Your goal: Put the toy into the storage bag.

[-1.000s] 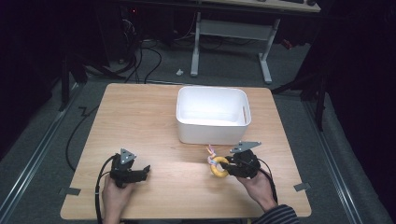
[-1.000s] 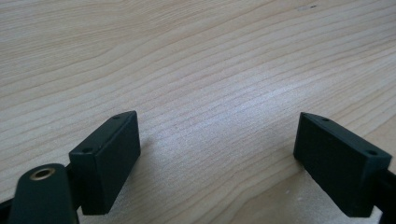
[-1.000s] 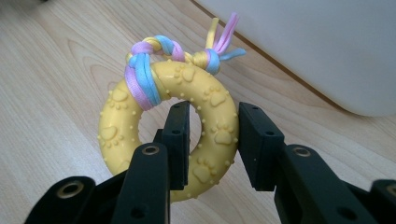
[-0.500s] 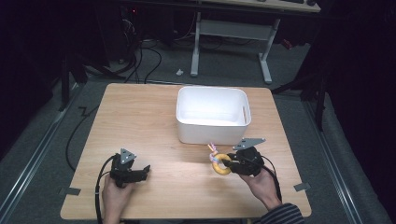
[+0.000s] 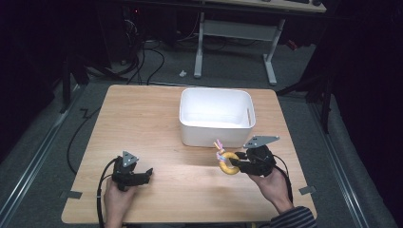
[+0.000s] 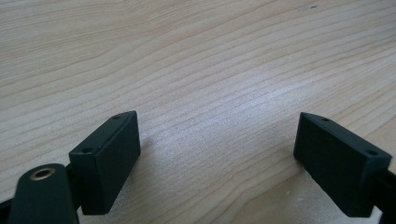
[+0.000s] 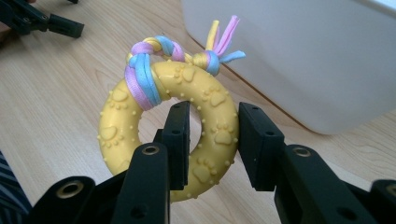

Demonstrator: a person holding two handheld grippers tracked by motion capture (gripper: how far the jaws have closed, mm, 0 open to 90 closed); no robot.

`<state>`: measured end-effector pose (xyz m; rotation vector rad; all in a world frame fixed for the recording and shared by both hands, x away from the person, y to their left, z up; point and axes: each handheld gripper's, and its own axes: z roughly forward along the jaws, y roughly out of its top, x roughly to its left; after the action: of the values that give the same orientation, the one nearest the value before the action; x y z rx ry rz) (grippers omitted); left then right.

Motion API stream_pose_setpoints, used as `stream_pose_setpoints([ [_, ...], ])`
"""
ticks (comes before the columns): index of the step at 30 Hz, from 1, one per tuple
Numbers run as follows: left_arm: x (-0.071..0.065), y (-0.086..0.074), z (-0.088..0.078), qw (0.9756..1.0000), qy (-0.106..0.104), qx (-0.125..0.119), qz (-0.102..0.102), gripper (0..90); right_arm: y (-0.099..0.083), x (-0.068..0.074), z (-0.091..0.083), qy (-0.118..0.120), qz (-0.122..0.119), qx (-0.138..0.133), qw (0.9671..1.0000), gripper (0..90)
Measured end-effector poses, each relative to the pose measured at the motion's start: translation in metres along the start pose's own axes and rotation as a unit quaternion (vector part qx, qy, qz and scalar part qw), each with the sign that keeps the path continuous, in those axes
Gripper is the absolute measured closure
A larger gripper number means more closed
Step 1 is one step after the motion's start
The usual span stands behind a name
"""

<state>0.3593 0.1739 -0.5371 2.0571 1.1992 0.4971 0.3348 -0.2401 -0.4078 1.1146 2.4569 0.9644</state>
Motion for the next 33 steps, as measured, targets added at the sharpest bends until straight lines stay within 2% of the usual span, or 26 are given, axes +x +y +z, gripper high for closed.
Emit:
stream_pose_setpoints([
  [6, 0.000, 0.000, 0.000, 1.0000, 0.000, 0.000, 0.000, 14.9, 0.007, -0.002, -0.009, -0.003, -0.004, -0.002, 1.0000, 66.0],
  [12, 0.000, 0.000, 0.000, 1.0000, 0.000, 0.000, 0.000, 15.0, 0.017, -0.007, -0.022, 0.001, -0.002, -0.015, 0.9999, 66.0],
  [16, 0.000, 0.000, 0.000, 1.0000, 0.000, 0.000, 0.000, 15.0, 0.027, -0.011, -0.034, 0.000, -0.008, -0.032, 0.9995, 66.0],
  [21, 0.000, 0.000, 0.000, 1.0000, 0.000, 0.000, 0.000, 15.0, 0.036, -0.013, -0.042, 0.001, -0.012, -0.040, 0.9991, 66.0],
  [27, 0.000, 0.000, 0.000, 1.0000, 0.000, 0.000, 0.000, 15.0, 0.046, -0.020, -0.049, -0.004, -0.011, -0.047, 0.9988, 66.0],
  [33, 0.000, 0.000, 0.000, 1.0000, 0.000, 0.000, 0.000, 15.0, 0.055, -0.028, -0.051, -0.006, 0.000, -0.046, 0.9989, 66.0],
])
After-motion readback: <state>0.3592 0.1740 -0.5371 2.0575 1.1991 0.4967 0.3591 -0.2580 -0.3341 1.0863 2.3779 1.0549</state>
